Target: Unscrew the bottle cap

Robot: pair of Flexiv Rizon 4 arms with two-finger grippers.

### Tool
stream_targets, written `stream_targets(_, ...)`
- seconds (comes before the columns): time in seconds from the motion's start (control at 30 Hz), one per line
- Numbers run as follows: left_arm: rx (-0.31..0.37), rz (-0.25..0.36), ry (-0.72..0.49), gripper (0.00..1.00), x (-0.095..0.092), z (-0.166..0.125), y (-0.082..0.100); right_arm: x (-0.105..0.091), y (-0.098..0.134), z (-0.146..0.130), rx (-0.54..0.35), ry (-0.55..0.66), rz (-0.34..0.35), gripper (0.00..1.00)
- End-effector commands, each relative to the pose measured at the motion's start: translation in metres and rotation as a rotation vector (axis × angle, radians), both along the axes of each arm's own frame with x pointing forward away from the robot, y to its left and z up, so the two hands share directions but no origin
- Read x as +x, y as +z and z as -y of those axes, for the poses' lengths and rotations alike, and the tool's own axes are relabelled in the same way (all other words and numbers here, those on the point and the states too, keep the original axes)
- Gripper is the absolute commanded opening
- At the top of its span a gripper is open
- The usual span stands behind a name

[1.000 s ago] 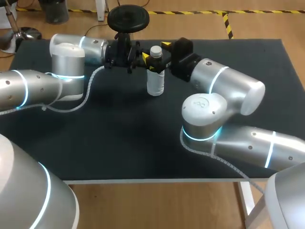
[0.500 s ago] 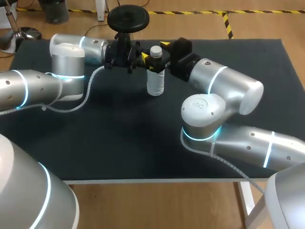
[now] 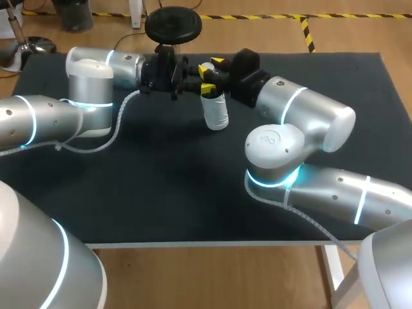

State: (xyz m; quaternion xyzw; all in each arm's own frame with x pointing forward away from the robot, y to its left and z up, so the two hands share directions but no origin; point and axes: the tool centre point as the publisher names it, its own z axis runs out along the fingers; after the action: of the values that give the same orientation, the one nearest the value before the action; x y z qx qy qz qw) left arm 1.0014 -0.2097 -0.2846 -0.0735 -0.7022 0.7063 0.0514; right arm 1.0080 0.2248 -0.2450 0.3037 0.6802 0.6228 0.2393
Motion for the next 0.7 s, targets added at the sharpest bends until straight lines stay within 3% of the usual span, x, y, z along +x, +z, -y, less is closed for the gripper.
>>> stream_targets(0.03, 0.001, 0.0, 0.001, 0.0, 0.002, 0.003, 0.002, -0.001, -0.003, 0.0, -0.001, 0.0, 0.005, 0.0)
stream_targets(0.23, 0.001, 0.0, 0.001, 0.0, 0.002, 0.003, 0.002, 0.001, -0.003, 0.002, -0.008, 0.021, 0.009, 0.0)
stream_targets(0.7, 0.001, 0.0, 0.001, 0.0, 0.002, 0.003, 0.002, 0.014, -0.005, 0.017, -0.039, 0.234, -0.012, 0.0)
